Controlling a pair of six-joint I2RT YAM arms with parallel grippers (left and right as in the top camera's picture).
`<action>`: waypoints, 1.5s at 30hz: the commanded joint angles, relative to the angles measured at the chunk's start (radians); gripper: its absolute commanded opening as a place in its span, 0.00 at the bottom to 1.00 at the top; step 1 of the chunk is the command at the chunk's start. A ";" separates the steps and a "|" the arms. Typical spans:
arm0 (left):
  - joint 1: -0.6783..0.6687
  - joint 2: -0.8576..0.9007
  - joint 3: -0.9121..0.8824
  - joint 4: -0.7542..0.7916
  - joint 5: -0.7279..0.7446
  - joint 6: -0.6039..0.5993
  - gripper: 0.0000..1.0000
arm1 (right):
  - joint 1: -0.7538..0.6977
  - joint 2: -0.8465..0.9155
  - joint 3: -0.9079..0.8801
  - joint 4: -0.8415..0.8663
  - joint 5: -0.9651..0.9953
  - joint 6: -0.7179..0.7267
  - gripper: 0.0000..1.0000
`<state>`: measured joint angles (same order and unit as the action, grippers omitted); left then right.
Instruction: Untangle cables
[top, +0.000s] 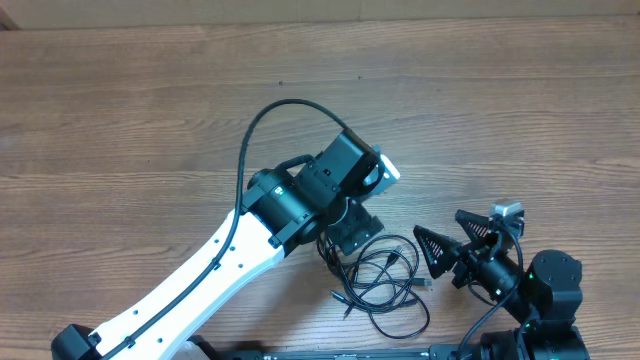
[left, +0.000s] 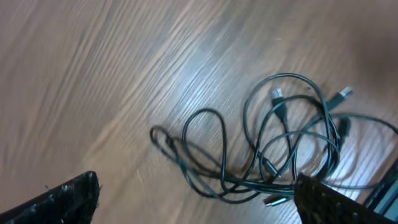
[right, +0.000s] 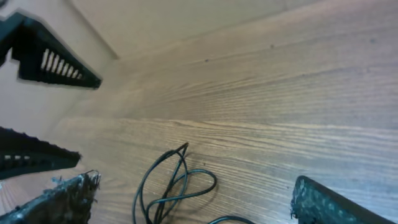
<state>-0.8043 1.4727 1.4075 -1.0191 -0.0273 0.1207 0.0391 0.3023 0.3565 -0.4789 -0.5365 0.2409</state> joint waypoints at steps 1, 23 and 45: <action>0.007 -0.020 -0.055 0.005 -0.088 -0.276 1.00 | -0.001 -0.005 0.004 -0.001 0.044 0.028 1.00; 0.008 0.218 -0.389 0.360 -0.064 -0.469 0.89 | -0.001 -0.005 0.004 -0.024 0.043 0.027 1.00; 0.008 -0.273 0.029 0.371 -0.161 -0.143 0.04 | -0.001 -0.005 0.004 -0.026 0.043 0.027 1.00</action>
<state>-0.8032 1.2716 1.3663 -0.6537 -0.1356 -0.1379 0.0391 0.3023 0.3565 -0.5095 -0.5007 0.2619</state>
